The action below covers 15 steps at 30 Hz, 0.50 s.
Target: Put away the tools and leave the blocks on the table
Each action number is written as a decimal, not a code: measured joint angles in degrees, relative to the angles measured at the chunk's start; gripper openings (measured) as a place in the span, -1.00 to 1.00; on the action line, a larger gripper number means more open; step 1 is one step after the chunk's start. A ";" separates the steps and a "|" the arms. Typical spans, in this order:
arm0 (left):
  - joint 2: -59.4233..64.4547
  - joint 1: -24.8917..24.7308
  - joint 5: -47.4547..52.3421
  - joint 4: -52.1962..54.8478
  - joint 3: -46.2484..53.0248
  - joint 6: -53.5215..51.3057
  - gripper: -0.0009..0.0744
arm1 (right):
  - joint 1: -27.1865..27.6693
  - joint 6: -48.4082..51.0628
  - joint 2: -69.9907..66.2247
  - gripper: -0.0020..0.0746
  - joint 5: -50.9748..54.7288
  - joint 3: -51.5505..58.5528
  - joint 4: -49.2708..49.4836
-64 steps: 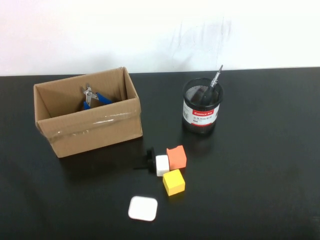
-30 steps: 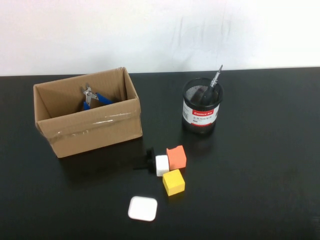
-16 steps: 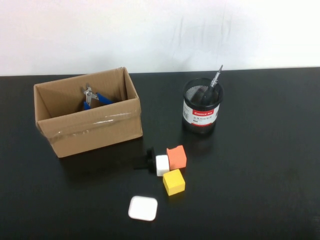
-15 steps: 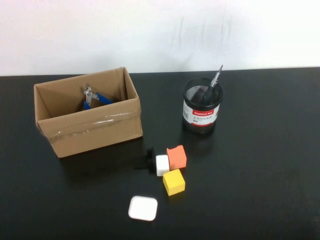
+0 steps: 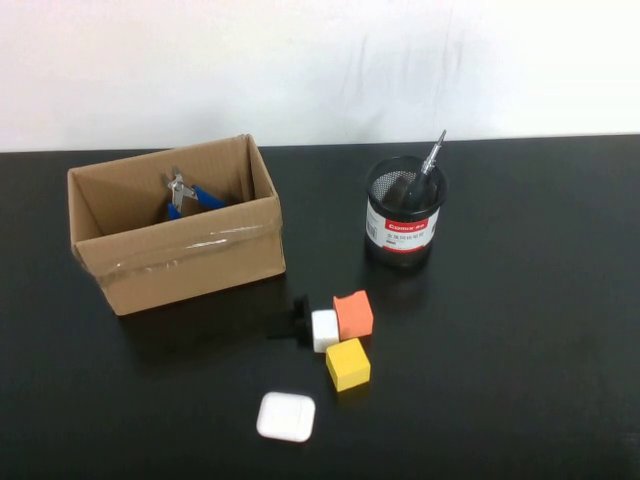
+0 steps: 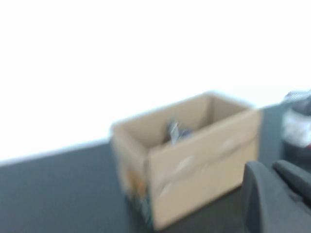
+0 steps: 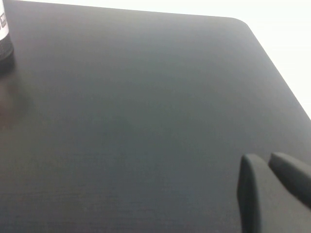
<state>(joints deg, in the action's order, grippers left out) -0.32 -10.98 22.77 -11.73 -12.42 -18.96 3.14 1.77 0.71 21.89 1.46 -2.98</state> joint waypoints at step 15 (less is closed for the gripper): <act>-0.17 8.58 -1.40 3.43 13.64 4.69 -0.98 | 0.00 0.00 0.00 -0.97 0.00 0.00 0.00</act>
<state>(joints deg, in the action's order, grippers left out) -0.48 -2.40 21.38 -8.30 1.21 -14.27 3.14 1.77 0.71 21.89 1.46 -2.98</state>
